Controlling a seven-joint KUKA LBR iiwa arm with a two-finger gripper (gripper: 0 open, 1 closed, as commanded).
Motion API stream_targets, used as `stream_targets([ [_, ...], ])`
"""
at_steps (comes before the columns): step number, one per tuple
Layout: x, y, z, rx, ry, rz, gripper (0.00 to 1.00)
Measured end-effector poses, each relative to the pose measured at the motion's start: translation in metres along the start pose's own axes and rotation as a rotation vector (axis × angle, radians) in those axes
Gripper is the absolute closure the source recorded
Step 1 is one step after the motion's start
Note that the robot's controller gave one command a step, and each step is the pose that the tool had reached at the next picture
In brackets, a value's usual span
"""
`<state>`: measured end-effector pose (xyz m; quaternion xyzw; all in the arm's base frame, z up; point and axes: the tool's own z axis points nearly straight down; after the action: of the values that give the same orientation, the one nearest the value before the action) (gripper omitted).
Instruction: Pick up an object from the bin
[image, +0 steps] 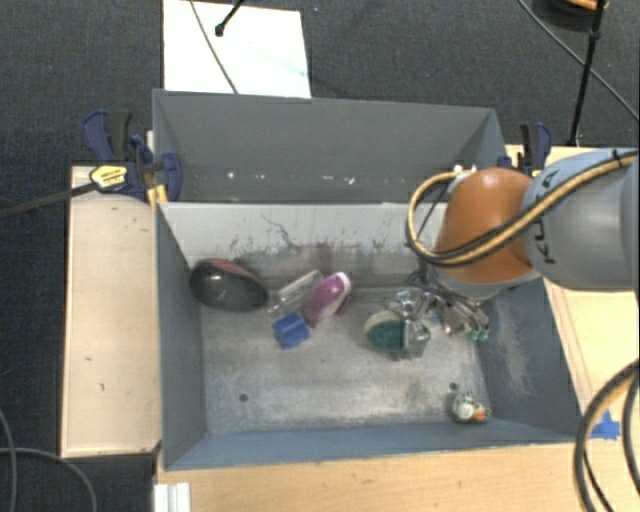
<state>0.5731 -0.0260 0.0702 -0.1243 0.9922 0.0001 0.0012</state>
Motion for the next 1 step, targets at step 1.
stream_targets([
  [1,0.0173,-0.0156,-0.1256,0.003,-0.007,-0.021,1.00],
])
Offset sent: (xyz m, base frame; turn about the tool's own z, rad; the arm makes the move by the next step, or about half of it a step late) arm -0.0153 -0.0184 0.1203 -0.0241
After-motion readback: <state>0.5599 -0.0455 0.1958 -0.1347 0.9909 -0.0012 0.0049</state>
